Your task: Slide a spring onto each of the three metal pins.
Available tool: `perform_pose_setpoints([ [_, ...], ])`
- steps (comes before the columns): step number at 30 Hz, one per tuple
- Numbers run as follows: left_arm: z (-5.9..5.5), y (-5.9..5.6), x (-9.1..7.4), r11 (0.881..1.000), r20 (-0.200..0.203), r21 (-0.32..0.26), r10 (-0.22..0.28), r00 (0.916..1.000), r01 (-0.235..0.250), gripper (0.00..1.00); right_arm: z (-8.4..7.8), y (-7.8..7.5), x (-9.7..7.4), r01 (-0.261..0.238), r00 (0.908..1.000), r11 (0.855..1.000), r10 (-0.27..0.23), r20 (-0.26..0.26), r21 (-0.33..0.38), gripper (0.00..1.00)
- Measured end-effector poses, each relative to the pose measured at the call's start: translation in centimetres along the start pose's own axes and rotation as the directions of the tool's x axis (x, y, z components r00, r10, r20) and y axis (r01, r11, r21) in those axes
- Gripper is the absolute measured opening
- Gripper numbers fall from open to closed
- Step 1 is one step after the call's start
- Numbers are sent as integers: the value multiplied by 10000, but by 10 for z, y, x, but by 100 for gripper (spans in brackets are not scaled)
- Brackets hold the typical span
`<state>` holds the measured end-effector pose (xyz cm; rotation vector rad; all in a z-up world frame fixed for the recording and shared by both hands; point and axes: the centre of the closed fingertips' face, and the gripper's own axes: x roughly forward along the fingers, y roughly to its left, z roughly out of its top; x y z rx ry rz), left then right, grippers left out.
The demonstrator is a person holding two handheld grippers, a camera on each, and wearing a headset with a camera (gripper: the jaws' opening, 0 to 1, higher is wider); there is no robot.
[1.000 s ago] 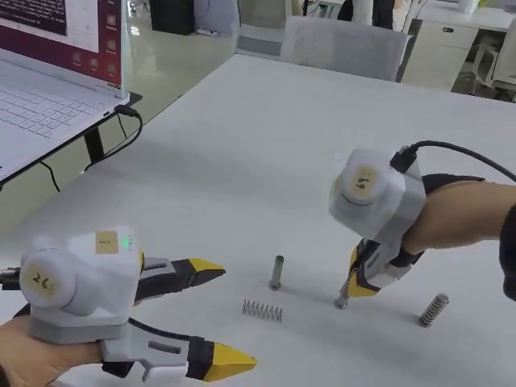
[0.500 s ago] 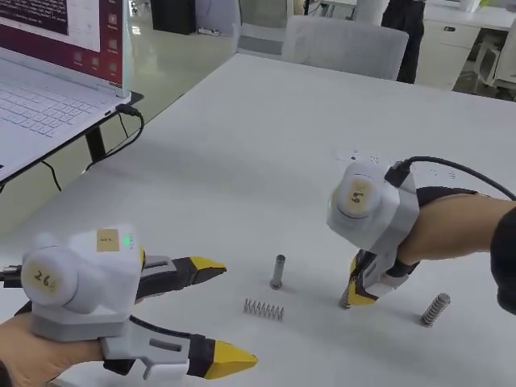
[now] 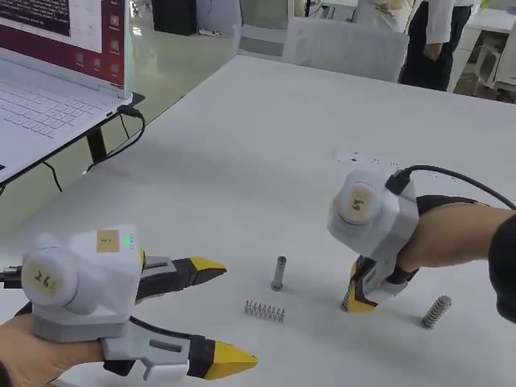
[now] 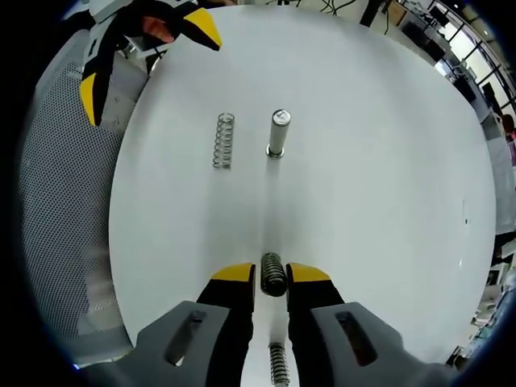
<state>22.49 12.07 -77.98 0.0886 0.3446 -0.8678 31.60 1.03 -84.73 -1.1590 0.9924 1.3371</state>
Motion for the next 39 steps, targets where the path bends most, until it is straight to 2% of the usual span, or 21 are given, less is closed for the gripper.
perform_pose_setpoints([
  [10, 2, -3, 2, 10000, -16, 15, -17, 10000, 17, 66, -3, -2, -4, 54, 9998, 9997, -59, 213, 249, 18],
  [19, 2, -5, 2, 10000, -15, -1, -11, 10000, 11, 66, -13, 0, -7, 28, 9995, 9983, -46, 306, 586, 19],
  [30, 3, -5, 3, 10000, 1, 11, -13, 10000, 13, 66, -25, 11, -7, -151, 9993, 9955, 118, 363, 931, 19],
  [39, 4, -7, 5, 10000, 8, 53, -67, 10000, 67, 66, -25, 25, -9, -323, 9979, 9935, 260, 595, 1087, 19],
])
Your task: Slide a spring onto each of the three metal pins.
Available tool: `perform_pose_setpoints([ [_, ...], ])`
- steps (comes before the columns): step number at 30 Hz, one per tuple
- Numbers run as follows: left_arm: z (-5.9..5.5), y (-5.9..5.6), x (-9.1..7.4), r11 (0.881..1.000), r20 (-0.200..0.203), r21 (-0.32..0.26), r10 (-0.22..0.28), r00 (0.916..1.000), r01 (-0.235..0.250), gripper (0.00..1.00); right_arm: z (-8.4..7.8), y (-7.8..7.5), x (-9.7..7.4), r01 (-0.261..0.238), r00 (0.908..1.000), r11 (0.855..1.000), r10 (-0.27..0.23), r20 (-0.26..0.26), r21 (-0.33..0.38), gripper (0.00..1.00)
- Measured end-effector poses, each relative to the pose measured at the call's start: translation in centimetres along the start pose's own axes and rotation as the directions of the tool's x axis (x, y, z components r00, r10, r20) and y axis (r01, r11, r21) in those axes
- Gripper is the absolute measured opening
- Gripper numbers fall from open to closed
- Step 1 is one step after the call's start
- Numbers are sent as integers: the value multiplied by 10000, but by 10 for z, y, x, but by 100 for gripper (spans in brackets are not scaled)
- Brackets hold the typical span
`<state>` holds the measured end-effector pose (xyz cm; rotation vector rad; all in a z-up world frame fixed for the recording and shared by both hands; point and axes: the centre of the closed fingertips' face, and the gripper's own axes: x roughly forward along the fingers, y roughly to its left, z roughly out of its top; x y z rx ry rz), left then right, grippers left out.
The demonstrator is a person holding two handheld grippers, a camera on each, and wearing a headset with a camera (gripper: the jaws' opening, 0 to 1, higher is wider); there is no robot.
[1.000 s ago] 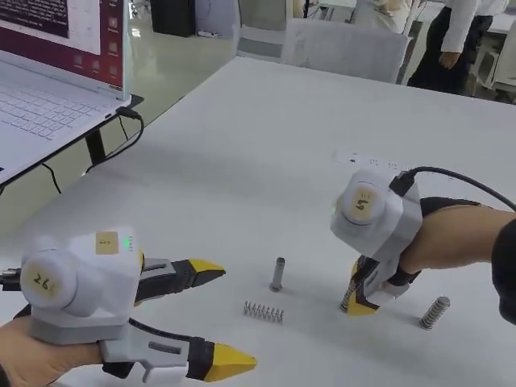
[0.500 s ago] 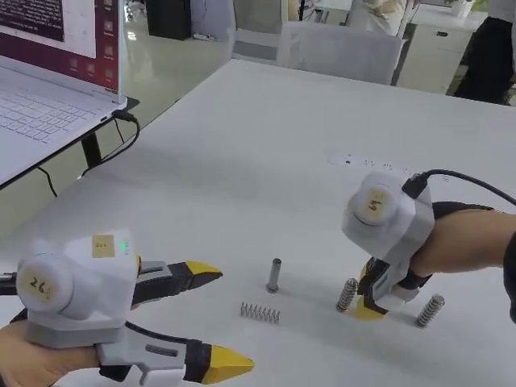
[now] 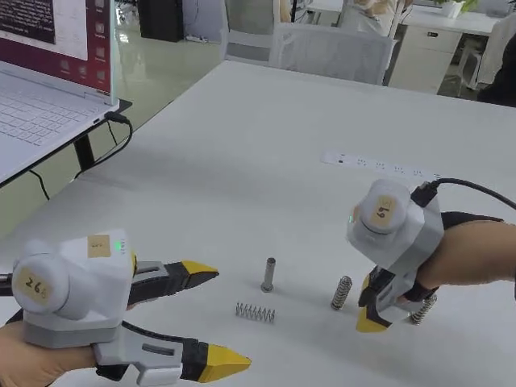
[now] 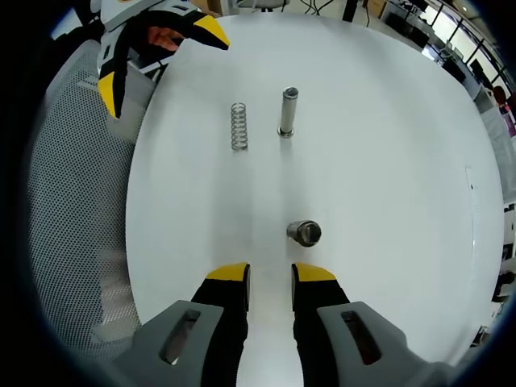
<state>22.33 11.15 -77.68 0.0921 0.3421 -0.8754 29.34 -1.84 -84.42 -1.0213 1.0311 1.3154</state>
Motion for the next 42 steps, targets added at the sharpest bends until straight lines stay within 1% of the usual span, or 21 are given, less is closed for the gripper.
perform_pose_setpoints([
  [2, 0, 0, 0, 10000, 19, 7, -2, 10000, 2, 66, 1, 7, -1, -80, 10000, 10000, 80, 44, 3, 19],
  [11, -1, 1, -3, 10000, 21, 49, 10, 10000, -10, 66, 11, 25, 0, -261, 9992, 9995, 267, 296, -197, 19],
  [18, -1, 2, -5, 10000, 43, 58, 53, 10000, -54, 66, 21, 35, 1, -325, 9987, 9985, 341, 368, -442, 19],
  [26, -1, 2, -6, 9999, 12, 89, 75, 10000, -76, 66, 41, 48, 0, -442, 9969, 9950, 497, 614, -894, 19],
  [32, -3, 4, -7, 9999, 7, 99, 112, 9999, -112, 66, 55, 51, 0, -445, 9955, 9929, 533, 781, -1102, 19],
  [37, -2, 2, -8, 9999, 18, 98, 136, 9999, -137, 66, 68, 48, 1, -314, 9945, 9910, 440, 950, -1300, 19],
  [42, -3, 4, -10, 9998, 28, 81, 171, 9998, -171, 65, 80, 46, 2, -204, 9935, 9898, 359, 1081, -1412, 19],
])
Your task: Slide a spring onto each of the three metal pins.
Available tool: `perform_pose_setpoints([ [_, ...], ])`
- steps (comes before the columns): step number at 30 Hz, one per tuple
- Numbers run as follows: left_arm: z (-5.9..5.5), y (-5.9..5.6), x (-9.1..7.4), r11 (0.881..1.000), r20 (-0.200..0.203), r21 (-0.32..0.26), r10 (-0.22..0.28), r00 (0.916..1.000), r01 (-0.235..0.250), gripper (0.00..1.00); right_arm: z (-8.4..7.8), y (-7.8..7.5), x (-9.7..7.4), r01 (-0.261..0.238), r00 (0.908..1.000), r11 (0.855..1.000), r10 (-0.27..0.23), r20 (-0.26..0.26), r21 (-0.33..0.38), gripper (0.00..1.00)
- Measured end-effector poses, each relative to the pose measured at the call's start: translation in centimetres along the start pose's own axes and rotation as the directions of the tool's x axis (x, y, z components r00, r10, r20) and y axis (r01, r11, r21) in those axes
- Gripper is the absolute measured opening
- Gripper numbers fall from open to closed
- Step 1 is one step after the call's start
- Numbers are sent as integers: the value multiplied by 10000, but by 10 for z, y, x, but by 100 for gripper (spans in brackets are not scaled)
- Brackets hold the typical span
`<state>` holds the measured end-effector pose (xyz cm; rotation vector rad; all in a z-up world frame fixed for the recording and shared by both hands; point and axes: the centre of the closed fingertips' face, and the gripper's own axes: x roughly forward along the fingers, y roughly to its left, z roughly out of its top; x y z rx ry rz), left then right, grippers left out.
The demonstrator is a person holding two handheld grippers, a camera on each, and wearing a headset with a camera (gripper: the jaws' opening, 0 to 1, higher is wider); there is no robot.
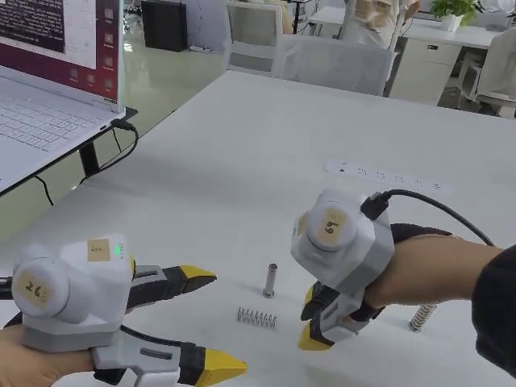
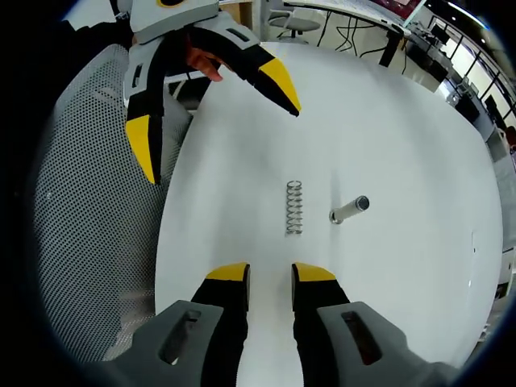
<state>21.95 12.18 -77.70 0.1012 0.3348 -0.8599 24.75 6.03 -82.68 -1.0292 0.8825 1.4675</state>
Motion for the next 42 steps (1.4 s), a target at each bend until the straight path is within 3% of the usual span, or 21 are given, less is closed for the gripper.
perform_pose_setpoints([
  [7, 0, -2, -2, 10000, -2, -38, 54, 10000, -54, 65, 17, -4, 5, 42, 9998, 9999, -39, 193, -161, 19],
  [21, -1, -1, -7, 9998, -20, -74, 187, 9998, -187, 65, 32, -18, 19, 234, 9995, 9993, -227, 232, -294, 19],
  [42, -5, 4, -13, 9993, 25, -162, 343, 9994, -342, 64, 37, -25, 42, 157, 9998, 9992, -163, -138, -379, 17],
])
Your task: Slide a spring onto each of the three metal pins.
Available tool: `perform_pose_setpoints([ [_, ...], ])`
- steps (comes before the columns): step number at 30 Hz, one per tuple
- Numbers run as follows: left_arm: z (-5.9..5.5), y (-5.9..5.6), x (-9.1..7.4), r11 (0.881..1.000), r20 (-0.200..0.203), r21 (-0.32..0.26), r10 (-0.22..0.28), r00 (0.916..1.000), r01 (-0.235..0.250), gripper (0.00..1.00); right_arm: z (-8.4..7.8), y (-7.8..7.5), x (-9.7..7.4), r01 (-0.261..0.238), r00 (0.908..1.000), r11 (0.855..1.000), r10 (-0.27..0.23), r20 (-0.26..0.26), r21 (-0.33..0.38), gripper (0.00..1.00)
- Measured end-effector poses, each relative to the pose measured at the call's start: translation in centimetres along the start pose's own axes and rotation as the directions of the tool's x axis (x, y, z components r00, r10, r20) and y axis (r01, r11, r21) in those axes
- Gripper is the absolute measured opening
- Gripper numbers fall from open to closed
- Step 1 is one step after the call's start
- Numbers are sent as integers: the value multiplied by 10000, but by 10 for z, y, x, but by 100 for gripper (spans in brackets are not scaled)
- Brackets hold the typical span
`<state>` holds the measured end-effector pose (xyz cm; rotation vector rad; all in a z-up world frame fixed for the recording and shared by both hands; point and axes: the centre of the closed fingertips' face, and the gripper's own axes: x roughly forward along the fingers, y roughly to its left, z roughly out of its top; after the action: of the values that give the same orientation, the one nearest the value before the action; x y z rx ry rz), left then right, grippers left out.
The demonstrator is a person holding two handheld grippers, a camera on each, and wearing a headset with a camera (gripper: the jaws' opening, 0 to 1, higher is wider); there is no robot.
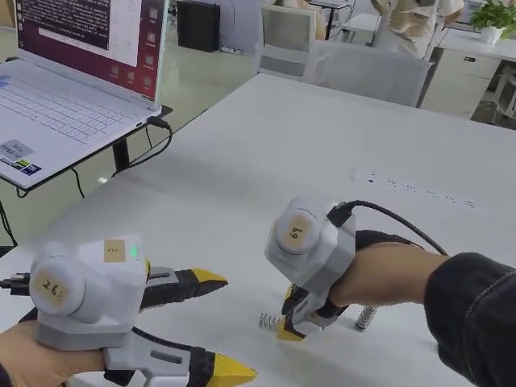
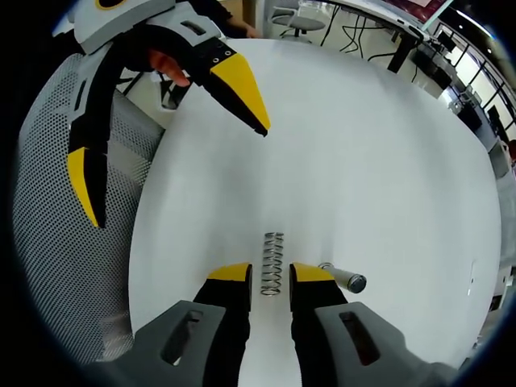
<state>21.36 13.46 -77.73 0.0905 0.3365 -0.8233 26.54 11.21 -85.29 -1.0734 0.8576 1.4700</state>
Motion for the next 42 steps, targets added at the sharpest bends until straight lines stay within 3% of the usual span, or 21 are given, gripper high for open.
perform_pose_setpoints([
  [31, -6, 6, -4, 10000, -71, -9, 83, 9999, -83, 63, -4, -1, 9, -121, 9997, 9999, 120, -204, -50, 9],
  [42, -4, 7, -1, 10000, -105, 40, 34, 9999, -34, 61, -8, 7, -8, -154, 9996, 9999, 154, -221, -42, 8],
])
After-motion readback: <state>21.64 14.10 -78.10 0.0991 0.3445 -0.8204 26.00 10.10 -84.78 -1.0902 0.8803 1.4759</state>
